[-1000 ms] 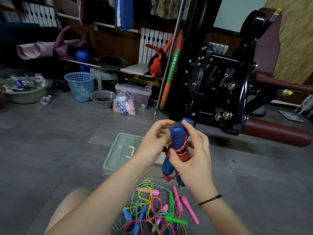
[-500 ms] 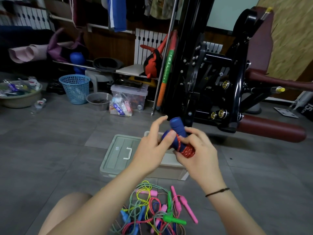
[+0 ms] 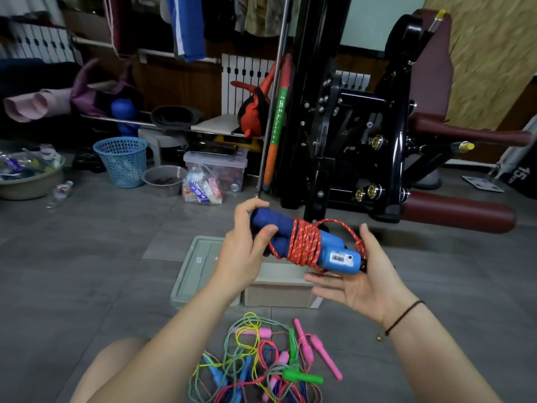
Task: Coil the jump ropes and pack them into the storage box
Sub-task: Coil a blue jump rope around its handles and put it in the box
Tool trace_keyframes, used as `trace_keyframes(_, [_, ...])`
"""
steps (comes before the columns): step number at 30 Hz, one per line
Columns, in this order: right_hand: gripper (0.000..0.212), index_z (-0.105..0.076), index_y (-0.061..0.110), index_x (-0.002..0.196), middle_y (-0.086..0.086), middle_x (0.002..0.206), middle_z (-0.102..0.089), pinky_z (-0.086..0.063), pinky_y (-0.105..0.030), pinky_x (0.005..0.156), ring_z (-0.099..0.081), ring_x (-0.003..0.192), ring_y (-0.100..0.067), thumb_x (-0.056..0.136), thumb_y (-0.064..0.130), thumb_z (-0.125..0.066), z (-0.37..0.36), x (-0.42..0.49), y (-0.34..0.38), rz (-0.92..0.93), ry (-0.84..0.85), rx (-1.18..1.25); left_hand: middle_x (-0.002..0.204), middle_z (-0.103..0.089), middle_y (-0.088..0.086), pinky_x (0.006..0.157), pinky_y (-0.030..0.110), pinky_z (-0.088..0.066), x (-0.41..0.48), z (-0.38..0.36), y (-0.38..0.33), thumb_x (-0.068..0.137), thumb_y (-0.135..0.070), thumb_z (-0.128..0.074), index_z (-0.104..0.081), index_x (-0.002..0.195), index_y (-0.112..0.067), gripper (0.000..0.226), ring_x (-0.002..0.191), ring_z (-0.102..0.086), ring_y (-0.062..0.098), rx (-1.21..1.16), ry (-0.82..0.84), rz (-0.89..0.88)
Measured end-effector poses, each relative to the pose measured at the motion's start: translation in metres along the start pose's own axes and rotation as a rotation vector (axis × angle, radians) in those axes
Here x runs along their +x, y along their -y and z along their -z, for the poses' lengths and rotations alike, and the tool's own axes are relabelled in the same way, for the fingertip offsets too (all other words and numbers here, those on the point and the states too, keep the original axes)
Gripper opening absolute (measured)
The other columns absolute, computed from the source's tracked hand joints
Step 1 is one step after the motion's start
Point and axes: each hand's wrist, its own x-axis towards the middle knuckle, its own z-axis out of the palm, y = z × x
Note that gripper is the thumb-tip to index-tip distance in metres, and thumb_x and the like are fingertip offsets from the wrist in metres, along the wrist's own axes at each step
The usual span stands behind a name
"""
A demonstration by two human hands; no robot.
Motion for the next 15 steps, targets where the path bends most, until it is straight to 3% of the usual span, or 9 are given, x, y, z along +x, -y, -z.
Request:
trace_keyframes(2, [0.075,-0.065,0.006,0.107,-0.022,0.098,-0.071,-0.057,-0.050,0.068,-0.070,0.080,-0.039,0.079,0.072,-0.044,0.001,-0.003,0.003,-0.038,0.017,0.073,0.087,-0.050,-0.022,0.059,0.006,-0.036,-0.002,-0.001,0.001,0.088,-0.037,-0.049,-0.038,0.107,-0.039,0.022,0.063,-0.053,0.001,0.055,-0.003,-0.065])
trace_keyframes(4, [0.071,-0.066,0.008,0.105,-0.019,0.096,-0.072,-0.056,-0.050,0.071,-0.071,0.080,-0.038,0.078,0.071,-0.049,0.004,-0.003,0.007,-0.034,-0.026,0.048,0.089,-0.052,-0.016,0.061,0.002,-0.035,-0.004,-0.002,0.002,0.087,-0.031,-0.051,-0.041,0.112,-0.033,0.028,0.065,-0.054,0.007,0.097,0.028,-0.109])
trace_keyframes(7, [0.056,-0.064,0.009,0.092,-0.008,0.067,-0.071,-0.057,-0.031,0.047,-0.068,0.053,-0.022,0.082,0.063,-0.051,0.007,0.003,0.008,0.033,-0.118,-0.004,0.092,-0.053,-0.003,0.056,0.017,-0.032,-0.011,-0.011,0.001,0.086,-0.044,-0.050,-0.038,0.117,-0.033,0.035,0.070,-0.059,0.030,0.175,0.085,-0.179])
trace_keyframes(8, [0.050,-0.062,0.010,0.089,-0.004,0.058,-0.066,-0.050,-0.024,0.039,-0.063,0.046,-0.017,0.084,0.059,-0.052,0.007,0.006,0.005,0.090,-0.176,-0.027,0.091,-0.053,-0.004,0.058,0.024,-0.032,-0.013,-0.014,0.000,0.084,-0.050,-0.042,-0.034,0.114,-0.038,0.033,0.071,-0.059,0.030,0.178,0.083,-0.180])
trace_keyframes(10, [0.040,-0.057,0.013,0.082,-0.001,0.053,-0.059,-0.042,-0.022,0.041,-0.057,0.046,-0.015,0.088,0.052,-0.053,0.008,0.013,-0.001,0.233,-0.304,-0.074,0.082,-0.053,-0.012,0.057,0.029,-0.034,-0.018,-0.023,0.000,0.083,-0.056,-0.031,-0.033,0.108,-0.042,0.029,0.067,-0.056,0.023,0.159,0.045,-0.144])
trace_keyframes(12, [0.037,-0.055,0.015,0.076,-0.003,0.057,-0.057,-0.039,-0.025,0.049,-0.055,0.050,-0.017,0.090,0.049,-0.051,0.009,0.020,-0.008,0.328,-0.370,-0.100,0.072,-0.051,-0.018,0.054,0.031,-0.037,-0.018,-0.031,-0.002,0.085,-0.057,-0.028,-0.035,0.103,-0.042,0.025,0.060,-0.052,0.014,0.139,0.010,-0.134])
trace_keyframes(15, [0.042,-0.055,0.014,0.072,-0.006,0.059,-0.056,-0.036,-0.023,0.044,-0.054,0.049,-0.019,0.092,0.050,-0.047,0.013,0.031,-0.022,0.401,-0.445,-0.189,0.066,-0.052,-0.013,0.056,0.034,-0.041,-0.015,-0.037,0.003,0.087,-0.054,-0.030,-0.041,0.093,-0.044,0.015,0.059,-0.051,0.007,0.070,-0.002,-0.090])
